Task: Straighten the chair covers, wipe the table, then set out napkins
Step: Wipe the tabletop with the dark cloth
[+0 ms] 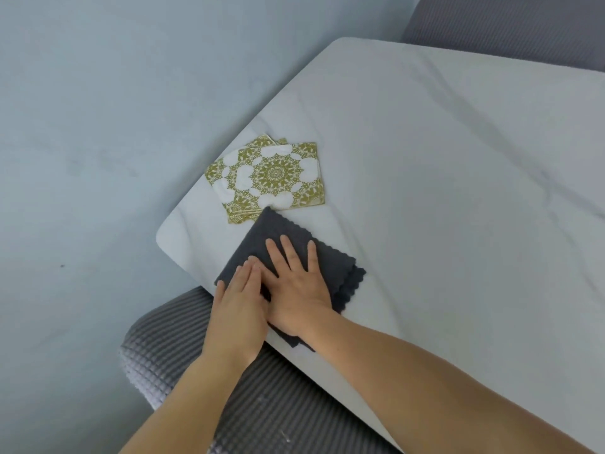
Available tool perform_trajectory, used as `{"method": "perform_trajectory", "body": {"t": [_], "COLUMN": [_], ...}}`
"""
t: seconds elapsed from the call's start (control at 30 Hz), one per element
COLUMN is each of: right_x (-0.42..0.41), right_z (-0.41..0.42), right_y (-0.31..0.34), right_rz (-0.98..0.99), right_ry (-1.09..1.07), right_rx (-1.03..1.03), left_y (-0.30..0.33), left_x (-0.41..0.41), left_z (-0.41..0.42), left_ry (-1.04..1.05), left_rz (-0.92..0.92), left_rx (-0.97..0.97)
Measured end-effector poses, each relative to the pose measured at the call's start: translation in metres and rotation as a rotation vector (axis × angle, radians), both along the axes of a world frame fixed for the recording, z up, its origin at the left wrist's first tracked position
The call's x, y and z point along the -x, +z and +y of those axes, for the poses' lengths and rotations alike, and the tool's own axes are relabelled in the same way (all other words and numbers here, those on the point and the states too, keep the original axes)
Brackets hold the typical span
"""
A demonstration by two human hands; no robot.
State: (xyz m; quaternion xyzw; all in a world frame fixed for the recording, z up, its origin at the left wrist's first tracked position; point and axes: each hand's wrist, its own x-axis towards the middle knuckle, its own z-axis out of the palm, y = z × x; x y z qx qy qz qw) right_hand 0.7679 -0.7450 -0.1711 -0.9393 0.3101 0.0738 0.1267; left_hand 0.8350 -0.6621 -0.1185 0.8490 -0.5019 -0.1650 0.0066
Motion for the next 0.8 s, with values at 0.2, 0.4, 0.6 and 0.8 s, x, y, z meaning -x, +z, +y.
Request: {"method": "perform_trajectory", "body": {"t": [0.2, 0.4, 0.6, 0.8], "right_x": [0.038, 0.116, 0.212, 0.314], "right_z": [0.024, 0.050, 0.076, 0.101], "right_y": [0.002, 0.005, 0.000, -0.005], "right_rz": [-0.021, -0.031, -0.041, 0.029], "right_ry": [0.081, 0.046, -0.179, -0.356], "right_rx": [-0.035, -0.024, 0.055, 0.103], "left_y": [0.007, 0.020, 0.022, 0.019], "left_x": [0.012, 0.045, 0.118, 0.203], "left_z": [0.025, 0.028, 0.020, 0.020], "left_ry": [-0.078, -0.445, -0.749, -0.965], "left_rz": [0.009, -0.027, -0.023, 0.056], "left_rx": [-0.155, -0.262, -0.290, -0.385]}}
